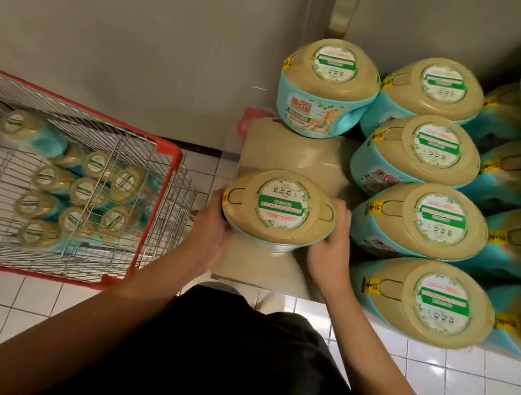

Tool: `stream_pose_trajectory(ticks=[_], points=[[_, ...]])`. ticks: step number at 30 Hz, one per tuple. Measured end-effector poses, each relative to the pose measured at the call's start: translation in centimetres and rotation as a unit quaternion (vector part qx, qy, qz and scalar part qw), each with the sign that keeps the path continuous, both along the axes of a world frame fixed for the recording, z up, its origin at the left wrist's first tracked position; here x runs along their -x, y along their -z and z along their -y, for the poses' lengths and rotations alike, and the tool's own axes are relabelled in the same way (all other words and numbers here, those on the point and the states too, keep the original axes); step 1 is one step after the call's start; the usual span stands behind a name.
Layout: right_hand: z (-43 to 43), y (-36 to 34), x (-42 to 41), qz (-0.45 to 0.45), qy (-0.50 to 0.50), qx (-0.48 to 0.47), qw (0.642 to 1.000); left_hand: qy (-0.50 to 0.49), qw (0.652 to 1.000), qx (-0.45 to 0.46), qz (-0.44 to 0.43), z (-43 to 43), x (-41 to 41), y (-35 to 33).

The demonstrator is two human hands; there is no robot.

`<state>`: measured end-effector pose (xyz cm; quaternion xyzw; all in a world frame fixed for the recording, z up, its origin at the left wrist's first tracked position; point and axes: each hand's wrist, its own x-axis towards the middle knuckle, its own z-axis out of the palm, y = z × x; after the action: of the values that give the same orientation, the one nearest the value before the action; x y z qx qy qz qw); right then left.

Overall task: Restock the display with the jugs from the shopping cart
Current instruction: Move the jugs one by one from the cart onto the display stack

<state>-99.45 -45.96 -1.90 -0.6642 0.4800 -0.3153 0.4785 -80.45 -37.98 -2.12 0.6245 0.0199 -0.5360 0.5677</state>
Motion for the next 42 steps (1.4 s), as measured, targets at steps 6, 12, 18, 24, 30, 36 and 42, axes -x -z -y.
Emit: stream_pose_trajectory(ticks=[6,12,18,24,30,36,42], points=[[-4.4,-1.5,-0.1,0.089,0.090,-0.286,0.950,0.046,0.990,-0.043,0.126,-1.1,-0.6,0.7],[-6.1,-1.7,-0.3,0.189,0.047,-0.330,0.924,0.081,0.986,-0.058,0.133,0.3,-0.9,0.7],[-2.7,-1.3,-3.3,0.203,0.107,-0.279,0.932,0.110,0.983,-0.048,0.137,5.5,-2.1,0.5],[0.9,-0.9,-5.4,0.153,0.123,-0.180,0.964,0.116,0.988,-0.030,0.096,11.0,-2.7,0.0],[3.1,0.0,-7.3,0.078,0.133,-0.128,0.980,0.113,0.987,-0.014,0.111,13.2,-3.0,-0.3],[3.4,0.5,-8.1,0.022,0.143,-0.078,0.986,0.111,0.990,-0.004,0.090,13.5,-3.5,-0.2],[2.9,-0.1,-8.0,0.004,0.152,-0.109,0.982,0.132,0.989,0.012,0.059,12.7,-4.3,0.1]])
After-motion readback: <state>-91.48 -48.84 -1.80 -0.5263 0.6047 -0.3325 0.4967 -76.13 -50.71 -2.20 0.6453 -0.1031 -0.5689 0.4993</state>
